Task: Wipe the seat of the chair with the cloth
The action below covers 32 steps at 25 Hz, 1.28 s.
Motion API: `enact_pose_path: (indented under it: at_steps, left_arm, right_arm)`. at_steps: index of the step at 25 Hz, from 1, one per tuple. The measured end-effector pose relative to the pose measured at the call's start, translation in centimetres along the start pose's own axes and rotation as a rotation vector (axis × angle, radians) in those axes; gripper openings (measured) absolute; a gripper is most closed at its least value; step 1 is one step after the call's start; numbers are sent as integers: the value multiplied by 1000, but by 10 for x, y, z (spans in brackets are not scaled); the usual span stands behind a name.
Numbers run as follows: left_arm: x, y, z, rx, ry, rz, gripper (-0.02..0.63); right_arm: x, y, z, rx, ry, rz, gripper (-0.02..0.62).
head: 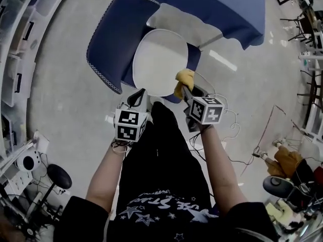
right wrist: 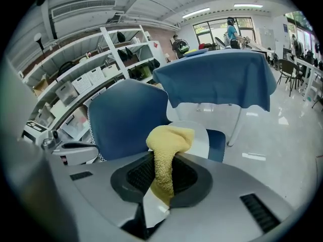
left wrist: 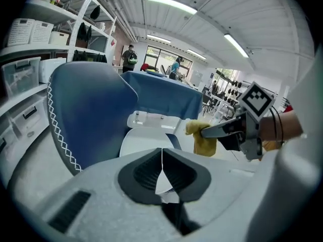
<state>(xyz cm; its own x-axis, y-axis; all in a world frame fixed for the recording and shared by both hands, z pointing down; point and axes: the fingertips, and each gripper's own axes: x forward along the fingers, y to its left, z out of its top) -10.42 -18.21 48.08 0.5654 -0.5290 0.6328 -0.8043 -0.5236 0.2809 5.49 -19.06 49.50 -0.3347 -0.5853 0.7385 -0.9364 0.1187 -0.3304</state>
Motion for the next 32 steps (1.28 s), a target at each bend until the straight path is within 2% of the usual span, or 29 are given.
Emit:
enact_pose_path:
  at_steps: [5,9,17,20,25,32]
  left_arm:
    - [32,11,-2,-5,16,23,21]
    - [62,29,-1,-50,35,61,21]
    - [72,63,-11,-71,62,96,21]
    - [97,79,-17,-81,93,106,21]
    - [163,90,-24,-118,153,126,21]
    - [181,116,-21,-152,155,135,21]
  right_arm:
    - [43,-18,8,41,-10,7,71]
    - [82,-33,25,71,-19,19,71]
    - [135,-10,44,15,-8,70,71]
    - [176,-16,54,-11,21,77,71]
    - [248,-52,69,-55,76,108,71]
    - [305,-35,92,-99,91,131,71]
